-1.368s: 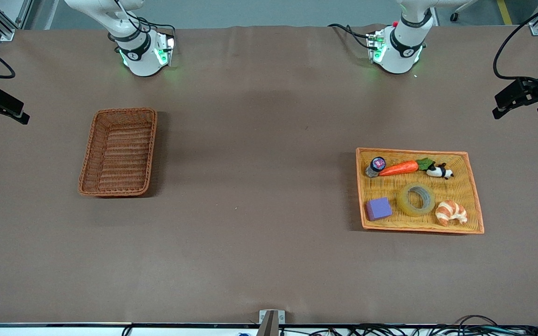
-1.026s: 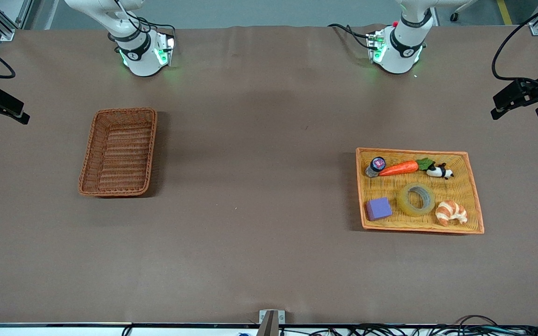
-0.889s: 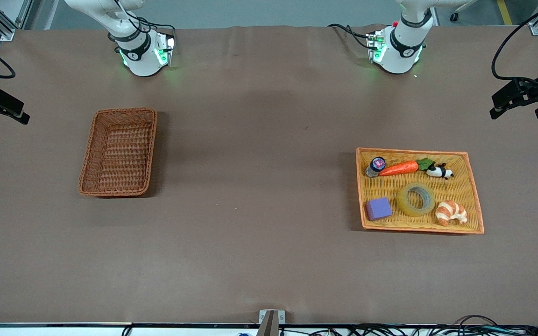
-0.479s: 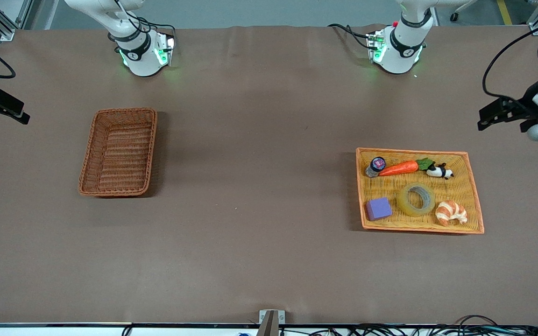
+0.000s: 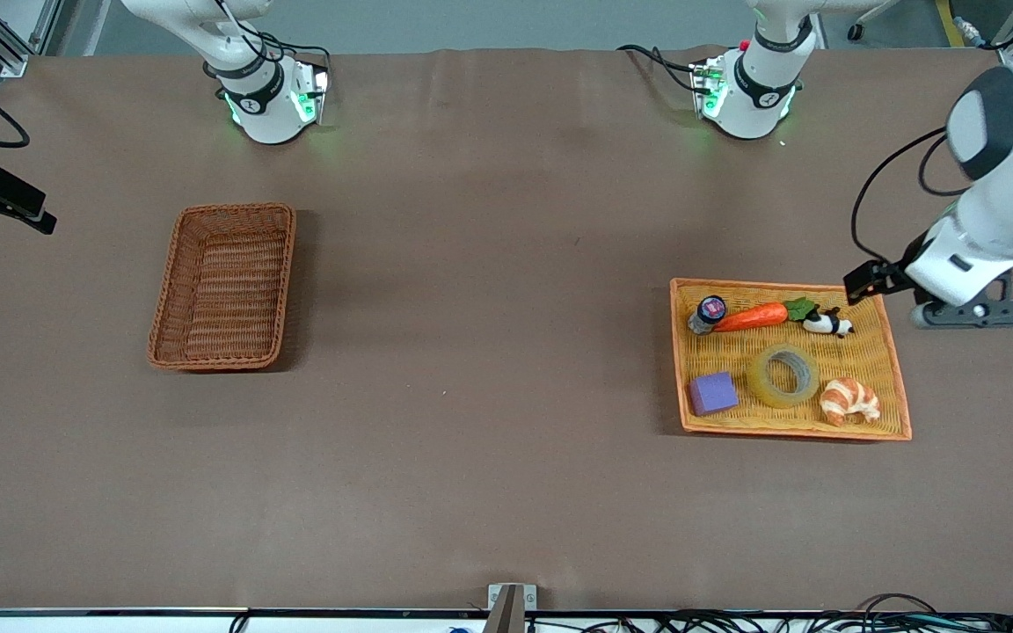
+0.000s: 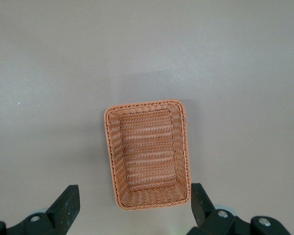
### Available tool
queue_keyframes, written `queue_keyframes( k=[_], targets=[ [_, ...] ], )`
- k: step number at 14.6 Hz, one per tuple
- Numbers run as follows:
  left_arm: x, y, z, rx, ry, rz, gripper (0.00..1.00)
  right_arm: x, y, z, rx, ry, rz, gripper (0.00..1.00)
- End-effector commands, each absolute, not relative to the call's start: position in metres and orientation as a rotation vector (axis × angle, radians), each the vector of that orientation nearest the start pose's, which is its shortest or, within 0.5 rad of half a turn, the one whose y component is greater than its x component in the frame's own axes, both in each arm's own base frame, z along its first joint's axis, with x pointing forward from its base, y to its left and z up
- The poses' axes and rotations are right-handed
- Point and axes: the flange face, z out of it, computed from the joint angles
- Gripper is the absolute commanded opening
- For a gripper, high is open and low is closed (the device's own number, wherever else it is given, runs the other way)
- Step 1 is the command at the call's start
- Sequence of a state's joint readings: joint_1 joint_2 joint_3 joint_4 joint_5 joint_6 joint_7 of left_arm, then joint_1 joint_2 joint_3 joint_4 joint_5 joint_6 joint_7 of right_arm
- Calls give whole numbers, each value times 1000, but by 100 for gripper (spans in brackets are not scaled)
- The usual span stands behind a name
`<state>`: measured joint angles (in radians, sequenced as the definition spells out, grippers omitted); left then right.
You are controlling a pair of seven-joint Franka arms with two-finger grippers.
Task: Move tape to another basket
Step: 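Reach the left gripper down to the tape roll in the tray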
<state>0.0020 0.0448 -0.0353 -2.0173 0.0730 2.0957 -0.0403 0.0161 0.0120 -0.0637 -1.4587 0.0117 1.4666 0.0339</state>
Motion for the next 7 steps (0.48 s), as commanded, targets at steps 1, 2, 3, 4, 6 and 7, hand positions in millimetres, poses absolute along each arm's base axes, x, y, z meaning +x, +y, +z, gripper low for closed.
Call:
queue_keyframes(
  k=[1,2,3,4,6,7],
  targets=[
    [571,-11,377,-3067,42,-50,100,547,-26,663,-3106,118,13,100],
    [577,-11,357,-3072,45,-52,100,547,-26,663,-3106,118,13,100],
    [583,-11,335,-3077,41,-61,100,547,-26,662,-3106,118,16,100],
    [587,-7,315,-3081,19,-57,100,547,-26,662,-3106,118,16,100],
    [592,-1,282,-3087,-2,-66,99,547,-26,662,-3106,118,16,100],
    [593,-1,266,-3090,-2,-54,92,547,-26,663,-3106,118,14,100]
  ],
)
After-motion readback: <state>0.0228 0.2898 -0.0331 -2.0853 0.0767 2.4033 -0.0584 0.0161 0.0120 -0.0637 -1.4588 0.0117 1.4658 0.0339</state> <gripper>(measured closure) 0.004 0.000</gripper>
